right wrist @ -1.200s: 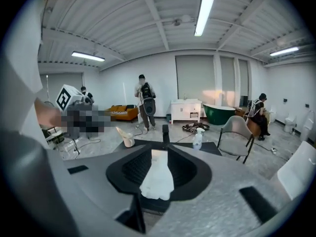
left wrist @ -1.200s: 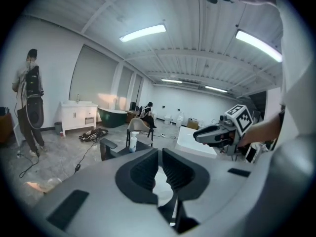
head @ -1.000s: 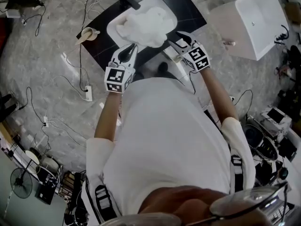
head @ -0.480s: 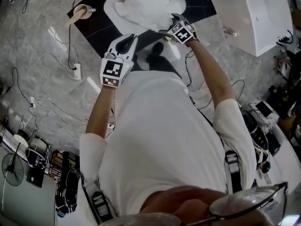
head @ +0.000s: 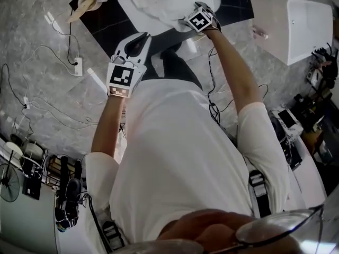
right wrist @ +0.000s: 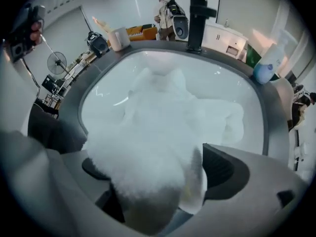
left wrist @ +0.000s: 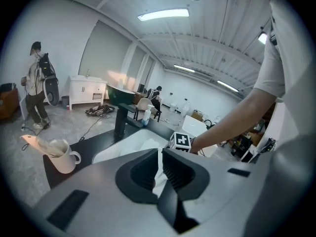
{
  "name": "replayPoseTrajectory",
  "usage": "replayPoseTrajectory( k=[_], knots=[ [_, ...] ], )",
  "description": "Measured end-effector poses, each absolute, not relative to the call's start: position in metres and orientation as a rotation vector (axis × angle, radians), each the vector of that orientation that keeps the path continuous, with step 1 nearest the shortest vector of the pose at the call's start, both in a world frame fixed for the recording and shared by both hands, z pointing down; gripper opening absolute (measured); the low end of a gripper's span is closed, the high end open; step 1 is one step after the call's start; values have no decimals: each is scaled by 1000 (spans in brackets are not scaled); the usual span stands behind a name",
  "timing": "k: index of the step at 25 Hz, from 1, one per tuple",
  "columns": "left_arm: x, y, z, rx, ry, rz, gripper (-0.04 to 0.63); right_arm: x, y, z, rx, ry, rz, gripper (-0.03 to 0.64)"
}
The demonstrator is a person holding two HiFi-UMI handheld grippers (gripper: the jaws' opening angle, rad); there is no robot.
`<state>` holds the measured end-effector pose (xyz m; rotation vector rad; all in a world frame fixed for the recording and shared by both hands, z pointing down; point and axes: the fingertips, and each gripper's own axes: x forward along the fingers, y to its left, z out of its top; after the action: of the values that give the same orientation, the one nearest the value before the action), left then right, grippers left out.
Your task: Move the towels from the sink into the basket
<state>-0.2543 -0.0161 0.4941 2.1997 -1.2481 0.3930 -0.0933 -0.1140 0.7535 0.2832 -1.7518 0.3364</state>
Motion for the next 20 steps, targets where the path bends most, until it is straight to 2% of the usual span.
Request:
replayPoseTrajectory(
  k=[3,8,10,14,20],
  knots=[
    [-262,-23,504,2173,-1230,407,31,-106,-111,777,207,-1666,387,481],
    [-267,-29,517,2174,-1217,412,31,-105,-103,789,193,-1557,499,209],
    [-264,-29,514,2187,-1206,417,30,-100,-107,778,211,-1558,469,148],
    [-259,-30,503,2216,-1190,422,31,-97,-109,742,257,-1628,463,112],
    [-252,-29,498,2263,-1232,406,30,-107,-119,672,388,-1830,392,106]
  ],
)
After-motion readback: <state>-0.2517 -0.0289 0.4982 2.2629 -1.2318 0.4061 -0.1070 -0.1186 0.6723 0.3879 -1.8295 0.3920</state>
